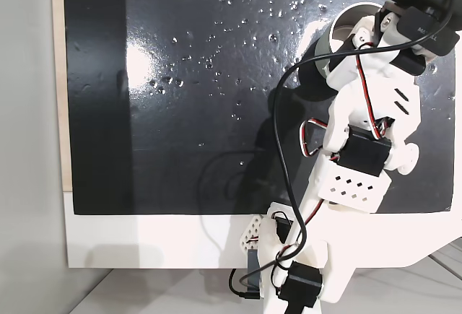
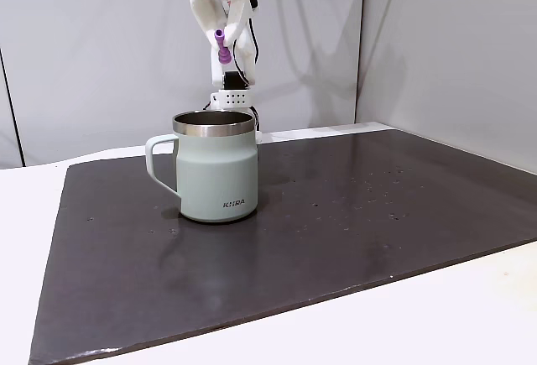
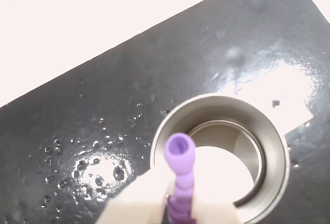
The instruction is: Grasp a pengrip and put it in the cup.
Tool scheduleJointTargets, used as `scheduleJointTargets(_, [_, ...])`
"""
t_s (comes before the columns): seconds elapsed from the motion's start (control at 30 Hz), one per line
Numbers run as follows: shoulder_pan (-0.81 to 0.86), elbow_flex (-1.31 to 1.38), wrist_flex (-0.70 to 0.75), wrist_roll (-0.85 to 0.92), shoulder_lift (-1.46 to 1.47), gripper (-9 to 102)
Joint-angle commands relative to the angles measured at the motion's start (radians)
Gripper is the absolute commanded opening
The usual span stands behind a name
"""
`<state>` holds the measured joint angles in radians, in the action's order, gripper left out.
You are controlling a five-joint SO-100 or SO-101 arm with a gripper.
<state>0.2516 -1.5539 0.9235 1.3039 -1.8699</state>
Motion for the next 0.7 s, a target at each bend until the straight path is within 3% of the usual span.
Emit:
scheduleJointTargets(0.0, [0.017,0.06,-0.038,0.0,-0.008,1])
scheduleJointTargets(0.17, [0.021,0.04,-0.038,0.026,-0.032,25])
scheduleJointTargets(0.67, [0.015,-0.025,-0.038,0.031,-0.098,27])
